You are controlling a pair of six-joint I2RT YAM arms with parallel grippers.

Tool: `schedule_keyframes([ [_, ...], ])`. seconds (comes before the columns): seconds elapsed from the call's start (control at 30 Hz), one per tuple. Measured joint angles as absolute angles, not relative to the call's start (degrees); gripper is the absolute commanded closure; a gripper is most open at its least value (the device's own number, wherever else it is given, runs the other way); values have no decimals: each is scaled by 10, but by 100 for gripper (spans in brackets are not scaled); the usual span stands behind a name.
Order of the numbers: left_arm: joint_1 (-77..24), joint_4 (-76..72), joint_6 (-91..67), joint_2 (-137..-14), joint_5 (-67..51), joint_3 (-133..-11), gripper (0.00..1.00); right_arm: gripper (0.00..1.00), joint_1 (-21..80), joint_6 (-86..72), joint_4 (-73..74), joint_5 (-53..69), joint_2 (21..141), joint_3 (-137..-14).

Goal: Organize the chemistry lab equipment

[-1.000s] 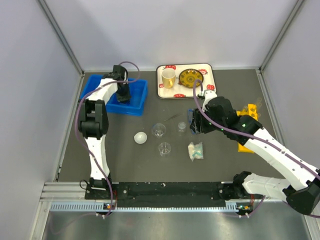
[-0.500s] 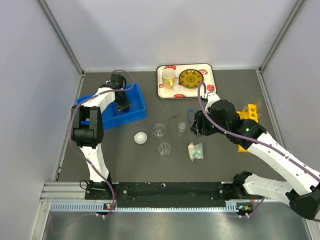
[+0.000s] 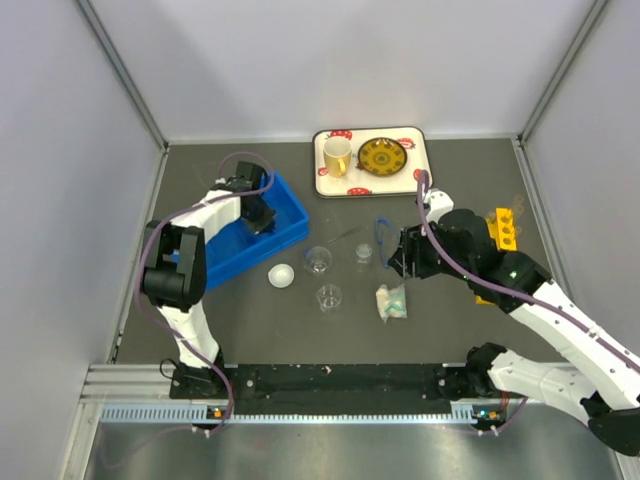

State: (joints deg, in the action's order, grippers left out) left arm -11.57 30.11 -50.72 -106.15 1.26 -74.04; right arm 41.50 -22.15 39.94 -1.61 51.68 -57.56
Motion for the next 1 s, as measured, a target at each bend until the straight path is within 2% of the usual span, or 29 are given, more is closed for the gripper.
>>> schedule_keyframes([
  [0.4,-226,326,-552,-1076,29,-782,100,47,415,-226,406,-15,495,-570],
  [1.0,-244,349,-566,-1150,59,-875,100,47,415,-227,427,-23,489,-569],
])
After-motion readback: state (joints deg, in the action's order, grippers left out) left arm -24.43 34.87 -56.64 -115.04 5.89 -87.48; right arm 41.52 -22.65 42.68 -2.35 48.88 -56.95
